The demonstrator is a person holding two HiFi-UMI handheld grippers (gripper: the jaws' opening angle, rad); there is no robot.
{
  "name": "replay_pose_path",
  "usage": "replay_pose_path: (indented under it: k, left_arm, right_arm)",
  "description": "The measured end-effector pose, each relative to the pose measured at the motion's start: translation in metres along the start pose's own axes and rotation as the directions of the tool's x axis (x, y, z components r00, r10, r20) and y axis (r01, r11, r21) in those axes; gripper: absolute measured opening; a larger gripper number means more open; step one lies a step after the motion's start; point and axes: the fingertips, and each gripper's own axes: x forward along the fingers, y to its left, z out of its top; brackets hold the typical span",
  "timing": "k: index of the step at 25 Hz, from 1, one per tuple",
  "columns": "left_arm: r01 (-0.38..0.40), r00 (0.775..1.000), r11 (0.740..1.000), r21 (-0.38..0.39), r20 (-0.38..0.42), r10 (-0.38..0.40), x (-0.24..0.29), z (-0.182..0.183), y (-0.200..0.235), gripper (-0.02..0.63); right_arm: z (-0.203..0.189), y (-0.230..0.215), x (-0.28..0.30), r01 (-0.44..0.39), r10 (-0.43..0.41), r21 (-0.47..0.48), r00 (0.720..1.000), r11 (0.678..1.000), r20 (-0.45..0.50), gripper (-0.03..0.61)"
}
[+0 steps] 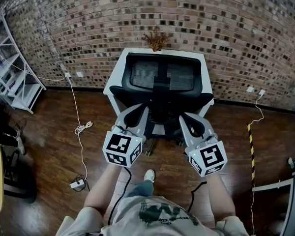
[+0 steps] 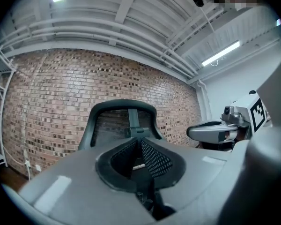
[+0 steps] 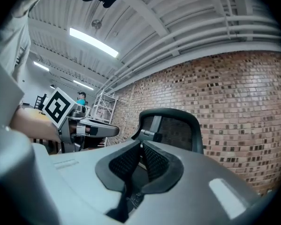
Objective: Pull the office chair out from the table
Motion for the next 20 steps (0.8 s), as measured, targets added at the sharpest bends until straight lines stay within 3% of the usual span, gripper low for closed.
replay_pose_path:
  k: [9, 20]
  left_arm:
    - [0.049, 0.997, 0.999, 0.015, 0.065, -0.050, 0.042, 0.022, 0.059, 0.052]
    - [0.131, 0.989, 0.981, 0.140, 0.057, -0.140, 0.070, 0.036, 0.114, 0.125]
  right_arm:
    - [0.010, -0.042, 0.051, 0.010, -0.010, -0.033, 1.000, 0.999, 0.003, 0.054]
    - [0.021, -0.097, 0.072, 0.024, -0.023, -0.094, 1.000, 0.995, 0.010, 0.112]
